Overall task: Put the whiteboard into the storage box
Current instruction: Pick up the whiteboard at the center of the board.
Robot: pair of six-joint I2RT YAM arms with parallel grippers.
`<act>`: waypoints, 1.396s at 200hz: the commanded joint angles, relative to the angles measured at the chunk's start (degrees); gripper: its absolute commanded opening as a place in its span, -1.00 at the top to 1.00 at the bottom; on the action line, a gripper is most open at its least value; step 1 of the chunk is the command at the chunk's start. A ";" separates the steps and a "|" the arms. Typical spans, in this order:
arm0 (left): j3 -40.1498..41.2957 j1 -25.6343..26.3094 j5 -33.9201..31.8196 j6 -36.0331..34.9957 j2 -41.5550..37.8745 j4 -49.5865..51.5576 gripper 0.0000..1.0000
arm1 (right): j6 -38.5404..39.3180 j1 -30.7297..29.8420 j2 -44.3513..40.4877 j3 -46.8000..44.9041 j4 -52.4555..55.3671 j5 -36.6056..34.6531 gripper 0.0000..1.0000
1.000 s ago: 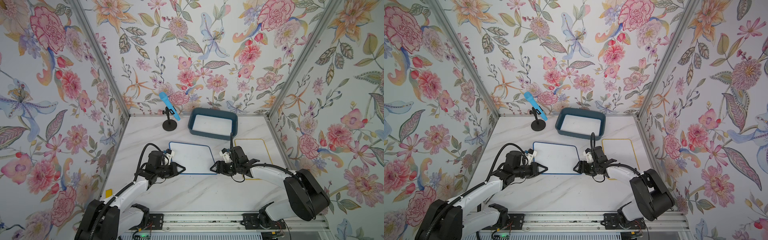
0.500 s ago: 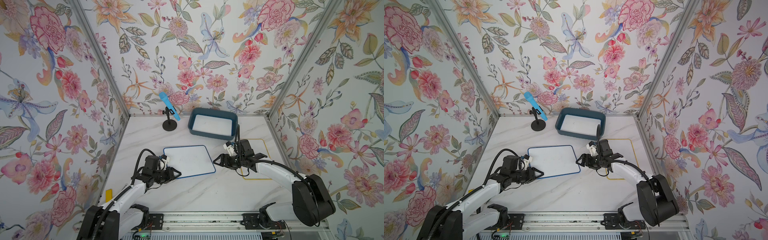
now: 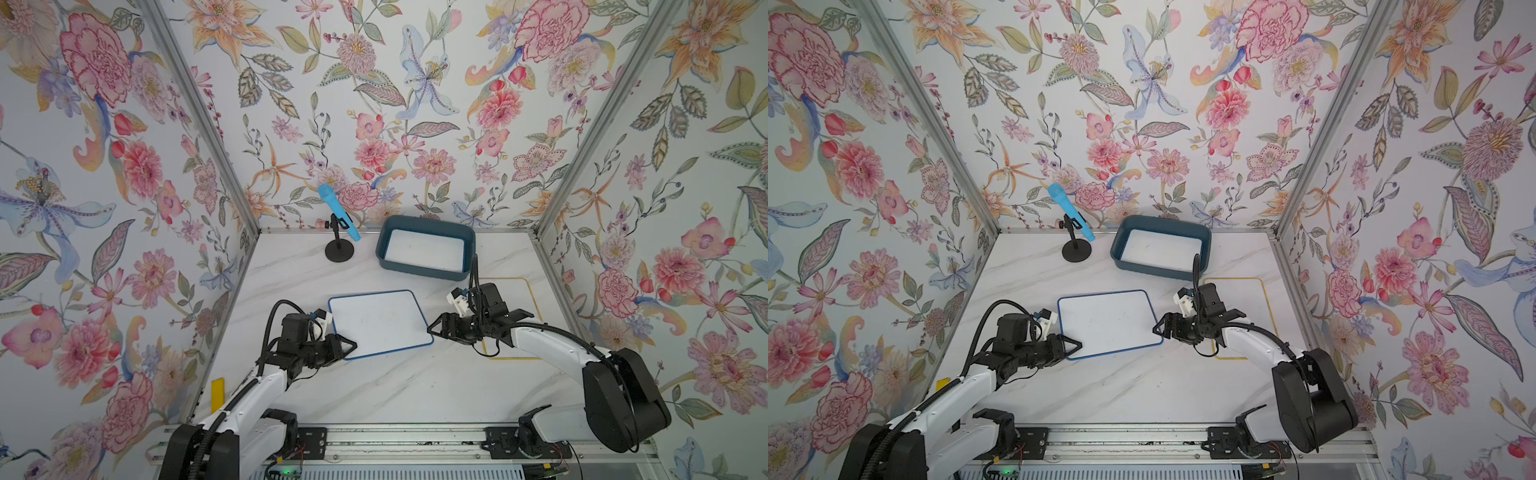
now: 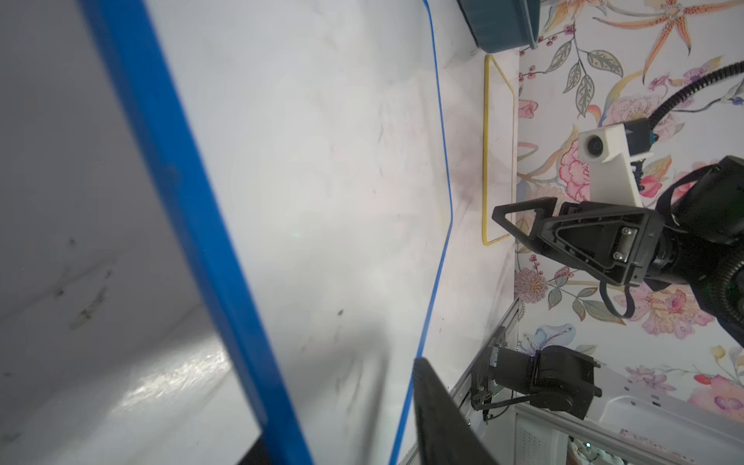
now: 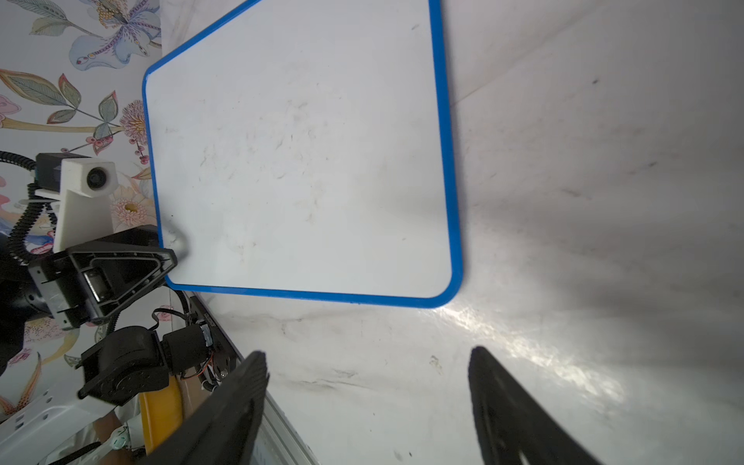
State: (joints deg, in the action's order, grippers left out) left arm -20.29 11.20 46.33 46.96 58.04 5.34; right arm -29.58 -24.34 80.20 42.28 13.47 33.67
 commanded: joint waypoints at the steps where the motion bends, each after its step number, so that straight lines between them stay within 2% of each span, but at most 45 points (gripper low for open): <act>1: 0.56 -0.36 2.09 -0.88 -1.19 -3.00 0.53 | -0.06 -0.54 -0.05 -0.63 -0.27 0.68 -0.57; 43: 1.28 -0.61 4.65 -0.13 -0.97 -3.99 1.00 | 0.25 -0.91 -0.29 -0.37 -0.19 0.52 -0.57; 58: 1.84 -0.81 6.56 2.57 -1.55 -7.10 1.00 | 0.79 -0.89 -0.66 0.20 -0.08 0.30 -0.56; 109: -3.42 -1.34 7.87 4.69 -1.70 -4.73 1.00 | 4.89 0.69 -2.09 5.71 4.94 -2.88 -0.55; 135: -11.08 -1.32 8.75 4.64 -1.64 -2.23 1.00 | 4.75 3.65 -4.34 5.70 5.10 -2.54 -0.55; 159: -20.11 -1.38 9.52 1.56 -0.71 3.98 1.00 | 5.75 7.29 -7.25 6.33 5.72 -3.08 -0.55; 178: -26.71 -1.36 8.93 -1.34 0.42 9.58 1.00 | 7.08 10.27 -8.44 8.78 6.44 -3.94 -0.54; 201: -31.62 -1.31 8.96 -1.39 1.71 10.18 1.00 | 8.92 12.53 -7.55 13.52 8.81 -6.55 -0.52; 221: -35.93 -1.38 9.68 -0.78 5.40 7.58 1.00 | 9.78 14.26 -7.25 15.84 9.55 -7.74 -0.52; 279: -52.36 -0.99 9.76 -3.19 26.58 2.70 1.00 | 9.15 18.23 -6.97 16.08 9.55 -7.95 -0.52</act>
State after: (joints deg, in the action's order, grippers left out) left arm -65.93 10.24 53.80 46.78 78.94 14.28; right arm -21.19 -6.55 73.08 57.95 21.32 26.87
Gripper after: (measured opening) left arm 0.081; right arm 0.761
